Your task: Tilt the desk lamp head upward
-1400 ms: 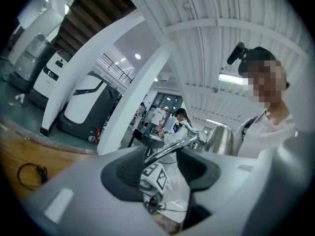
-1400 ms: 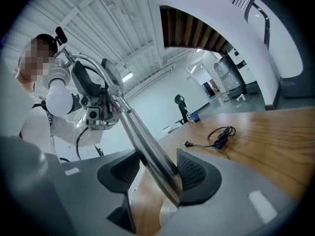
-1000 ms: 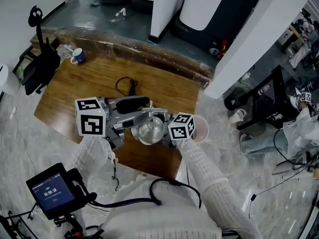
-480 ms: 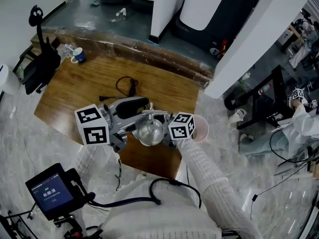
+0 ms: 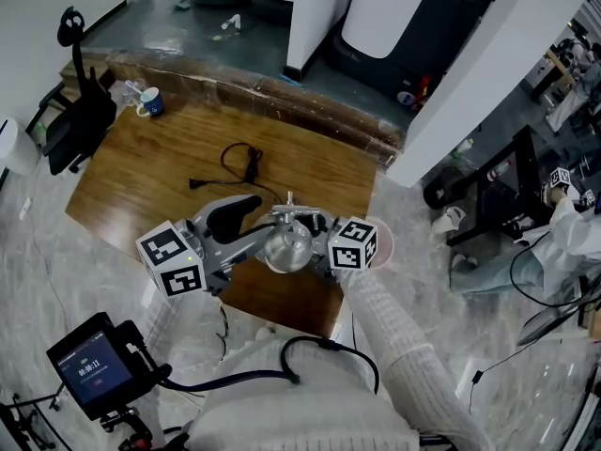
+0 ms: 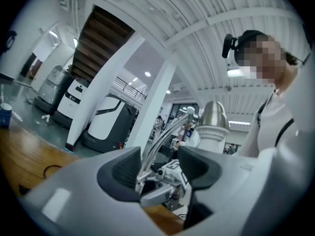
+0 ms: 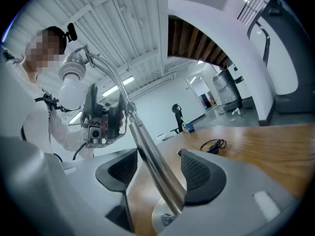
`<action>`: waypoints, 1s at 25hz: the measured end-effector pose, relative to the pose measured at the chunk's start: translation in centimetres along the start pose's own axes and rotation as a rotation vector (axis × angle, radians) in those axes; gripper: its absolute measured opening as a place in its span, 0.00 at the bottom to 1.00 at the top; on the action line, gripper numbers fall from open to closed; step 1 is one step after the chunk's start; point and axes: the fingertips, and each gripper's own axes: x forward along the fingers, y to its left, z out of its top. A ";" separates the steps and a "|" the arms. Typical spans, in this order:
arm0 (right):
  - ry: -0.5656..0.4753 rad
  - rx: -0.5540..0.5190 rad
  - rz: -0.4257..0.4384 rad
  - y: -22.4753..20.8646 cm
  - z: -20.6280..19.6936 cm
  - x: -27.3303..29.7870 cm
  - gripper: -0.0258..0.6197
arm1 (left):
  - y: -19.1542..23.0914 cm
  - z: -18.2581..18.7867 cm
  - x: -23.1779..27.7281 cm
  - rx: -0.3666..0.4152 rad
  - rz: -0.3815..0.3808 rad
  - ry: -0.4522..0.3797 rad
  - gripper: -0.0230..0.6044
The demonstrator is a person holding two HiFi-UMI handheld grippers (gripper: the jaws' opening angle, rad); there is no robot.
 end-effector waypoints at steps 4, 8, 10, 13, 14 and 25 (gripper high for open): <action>-0.116 -0.075 -0.154 0.2 1.4 -4.2 0.34 | 1.2 -3.1 -2.0 -0.009 0.140 -0.023 0.31; -0.133 -0.207 -0.352 3.2 1.7 -6.8 0.05 | 1.7 -7.7 -2.7 -0.044 0.239 0.016 0.07; -0.126 -0.234 -0.387 5.3 1.7 -6.8 0.04 | 1.6 -9.4 -2.4 -0.079 0.259 0.030 0.05; -0.124 -0.216 -0.460 7.5 1.6 -6.4 0.04 | 1.4 -11.0 -2.1 -0.085 0.335 0.076 0.05; -0.114 -0.216 -0.494 8.6 1.3 -6.4 0.04 | 0.7 -11.5 -2.5 -0.067 0.375 0.106 0.05; -0.031 -0.156 -0.638 12.5 -1.1 -7.5 0.04 | -4.0 -14.4 -4.3 -0.074 0.488 0.223 0.05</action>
